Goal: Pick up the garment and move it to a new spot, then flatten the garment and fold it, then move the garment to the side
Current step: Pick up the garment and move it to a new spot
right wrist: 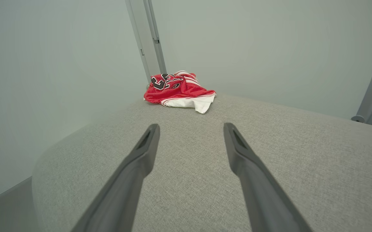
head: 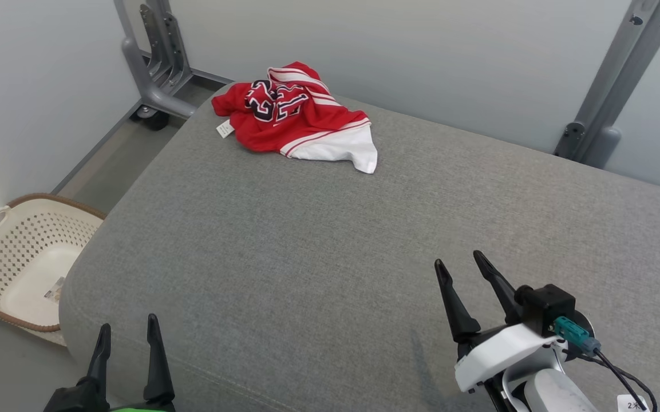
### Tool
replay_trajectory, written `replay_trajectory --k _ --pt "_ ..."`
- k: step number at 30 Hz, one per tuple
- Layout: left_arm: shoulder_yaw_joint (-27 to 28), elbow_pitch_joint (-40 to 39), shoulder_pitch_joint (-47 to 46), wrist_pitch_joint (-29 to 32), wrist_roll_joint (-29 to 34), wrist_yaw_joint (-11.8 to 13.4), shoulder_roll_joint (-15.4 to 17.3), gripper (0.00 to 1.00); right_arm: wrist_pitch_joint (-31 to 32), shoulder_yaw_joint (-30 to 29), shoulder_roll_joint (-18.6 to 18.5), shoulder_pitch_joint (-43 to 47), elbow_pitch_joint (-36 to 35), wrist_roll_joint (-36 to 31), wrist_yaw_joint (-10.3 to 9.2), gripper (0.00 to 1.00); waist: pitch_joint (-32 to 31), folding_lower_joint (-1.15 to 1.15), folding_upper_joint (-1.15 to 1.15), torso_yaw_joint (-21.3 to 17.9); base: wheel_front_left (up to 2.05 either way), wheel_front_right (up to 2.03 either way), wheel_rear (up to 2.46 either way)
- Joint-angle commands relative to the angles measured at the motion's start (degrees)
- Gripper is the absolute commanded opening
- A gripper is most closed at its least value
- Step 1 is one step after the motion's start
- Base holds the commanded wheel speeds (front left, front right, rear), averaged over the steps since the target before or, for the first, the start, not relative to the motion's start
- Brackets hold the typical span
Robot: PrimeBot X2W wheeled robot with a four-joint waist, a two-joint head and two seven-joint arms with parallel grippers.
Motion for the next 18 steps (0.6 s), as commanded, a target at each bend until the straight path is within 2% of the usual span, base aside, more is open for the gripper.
replay_trajectory --k 1,12,18 --pt "0.21 -0.2 0.83 -0.03 -0.26 0.18 0.2 1.0 -0.24 0.28 -0.22 -0.51 0.22 0.0 -0.02 1.0 0.06 0.0 0.0 1.88 0.0 0.0 0.0" --pt "0.0 0.96 0.25 -0.03 -1.58 -0.26 0.04 1.0 -0.24 -0.41 -0.22 -1.69 -0.33 -1.8 -0.02 1.0 2.1 0.0 0.0 1.92 0.0 0.0 0.0" --pt "0.81 0.88 -4.5 -0.03 -0.84 -0.66 0.84 1.0 0.77 -2.35 -0.24 -3.72 -2.93 -4.63 -0.02 1.0 6.32 0.0 0.0 -1.04 0.0 0.0 0.0"
